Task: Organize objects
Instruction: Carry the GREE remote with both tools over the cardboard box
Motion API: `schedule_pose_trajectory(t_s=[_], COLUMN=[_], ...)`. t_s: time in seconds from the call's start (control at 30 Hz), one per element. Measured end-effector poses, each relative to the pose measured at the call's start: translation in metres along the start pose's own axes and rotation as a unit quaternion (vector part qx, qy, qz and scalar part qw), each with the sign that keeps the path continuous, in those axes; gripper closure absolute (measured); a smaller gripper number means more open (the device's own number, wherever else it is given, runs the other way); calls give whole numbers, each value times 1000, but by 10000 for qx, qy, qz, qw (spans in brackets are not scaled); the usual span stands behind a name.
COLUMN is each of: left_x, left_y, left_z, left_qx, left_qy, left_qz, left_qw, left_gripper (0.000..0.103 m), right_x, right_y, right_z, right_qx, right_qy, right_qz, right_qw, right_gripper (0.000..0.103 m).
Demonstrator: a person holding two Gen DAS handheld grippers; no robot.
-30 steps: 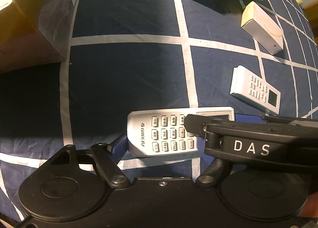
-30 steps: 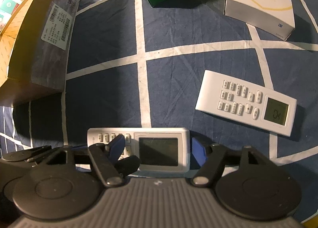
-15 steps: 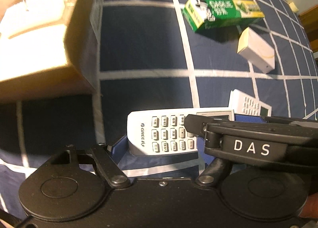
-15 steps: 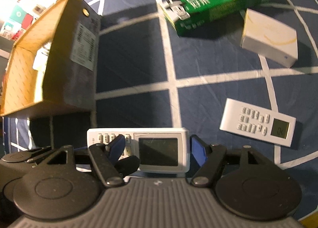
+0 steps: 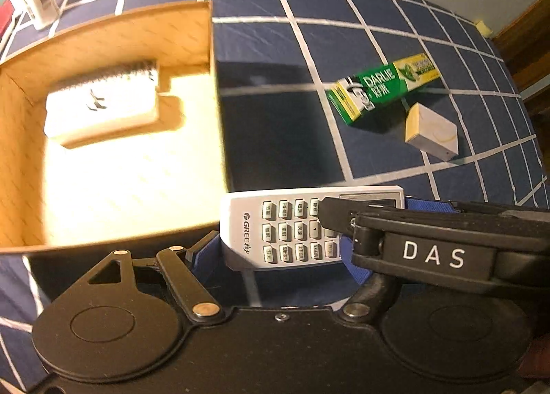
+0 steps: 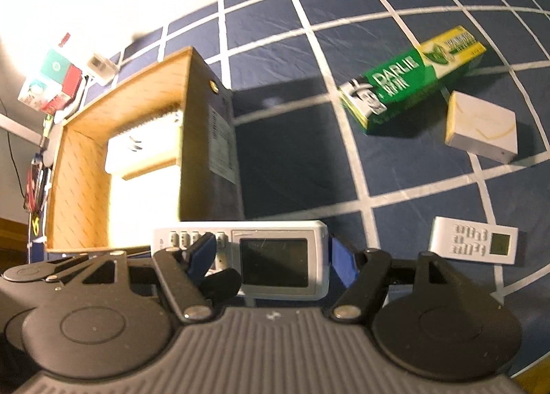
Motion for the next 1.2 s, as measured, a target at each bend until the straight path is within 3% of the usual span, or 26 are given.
schedule_pose_trajectory(t_s=[0.3, 0.77, 1.2], left_x=[-12, -32, -56], left_y=[29, 42, -10], left_z=[51, 143, 212], left_qx=[-49, -137, -74], left_qy=[-14, 505, 932], left_qz=[-215, -378, 136], left_qw=[9998, 9979, 9955], left_gripper=[30, 30, 30], right_x=[-12, -38, -61], right_y=[-4, -40, -123], right_z=[61, 153, 191], right_qx=[-55, -156, -76], right_qy=[66, 582, 733], right_qz=[-212, -92, 551], right_qw=[9997, 9981, 9958], right_gripper=[32, 32, 32])
Point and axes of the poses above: each gripper's, at about its wrist camera, not at the fingertips, and y roughly against the way its jaws point, z to its left, x to its underside, the point moved 7 cm from there along -y, roughly the way its jaws point, and after that the axes turned 4 degrees about x, right-handed, at the moved point
